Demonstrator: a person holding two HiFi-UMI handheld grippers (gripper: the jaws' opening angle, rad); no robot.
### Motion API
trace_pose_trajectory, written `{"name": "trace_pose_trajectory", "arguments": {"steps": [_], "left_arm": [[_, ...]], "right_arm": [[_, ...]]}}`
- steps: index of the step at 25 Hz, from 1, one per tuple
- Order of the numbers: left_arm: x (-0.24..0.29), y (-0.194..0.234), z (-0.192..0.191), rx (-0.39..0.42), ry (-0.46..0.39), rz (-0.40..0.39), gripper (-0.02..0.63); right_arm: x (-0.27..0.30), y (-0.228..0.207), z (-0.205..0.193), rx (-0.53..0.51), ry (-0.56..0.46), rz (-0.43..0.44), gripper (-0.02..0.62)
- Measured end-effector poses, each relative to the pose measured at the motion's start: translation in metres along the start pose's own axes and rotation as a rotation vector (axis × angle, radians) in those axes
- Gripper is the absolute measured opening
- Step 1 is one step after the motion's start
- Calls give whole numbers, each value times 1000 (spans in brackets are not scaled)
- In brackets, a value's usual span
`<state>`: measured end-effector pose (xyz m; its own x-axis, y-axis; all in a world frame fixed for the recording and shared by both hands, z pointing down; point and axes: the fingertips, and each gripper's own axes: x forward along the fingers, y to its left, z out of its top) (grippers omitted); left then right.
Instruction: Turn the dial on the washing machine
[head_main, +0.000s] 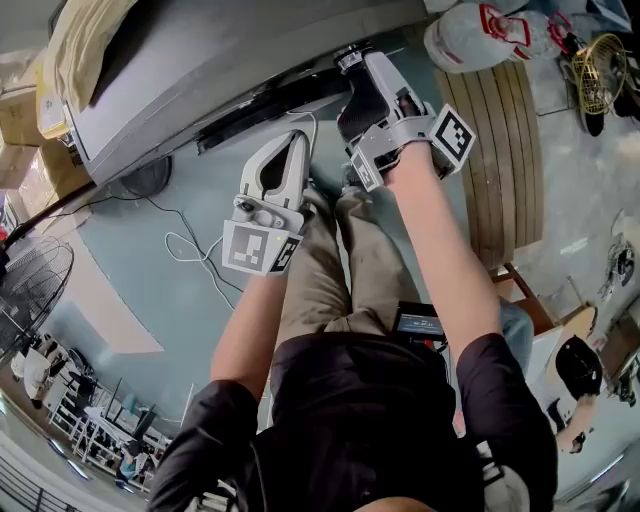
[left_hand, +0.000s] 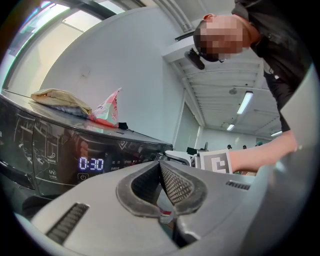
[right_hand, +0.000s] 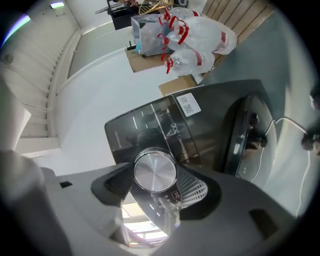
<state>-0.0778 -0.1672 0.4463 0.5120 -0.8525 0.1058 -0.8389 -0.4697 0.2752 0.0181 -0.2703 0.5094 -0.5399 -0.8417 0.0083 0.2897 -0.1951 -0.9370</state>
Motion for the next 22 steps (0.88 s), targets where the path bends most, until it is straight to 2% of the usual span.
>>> {"name": "trace_pose_trajectory", "arguments": {"steps": [9, 13, 15, 17, 19, 22], "left_arm": [[2, -2, -2, -3, 1, -8, -5], [2, -3, -3, -5, 7, -9, -5], [2, -2, -5, -17, 13, -10, -5], [2, 0, -9, -32, 21, -9, -5], [2, 0, -11, -39, 26, -9, -5], [2, -1, -13, -45, 30, -13, -3]], "right_arm": [[1, -3, -1, 185, -19, 41, 272], [1, -2, -1, 168, -15, 45, 272], [1, -1, -1, 100, 4, 37, 272], [2, 1, -2, -16, 37, 21, 272], [3, 4, -4, -180, 70, -8, 273], [0, 13, -3, -500, 94, -54, 275]]}}
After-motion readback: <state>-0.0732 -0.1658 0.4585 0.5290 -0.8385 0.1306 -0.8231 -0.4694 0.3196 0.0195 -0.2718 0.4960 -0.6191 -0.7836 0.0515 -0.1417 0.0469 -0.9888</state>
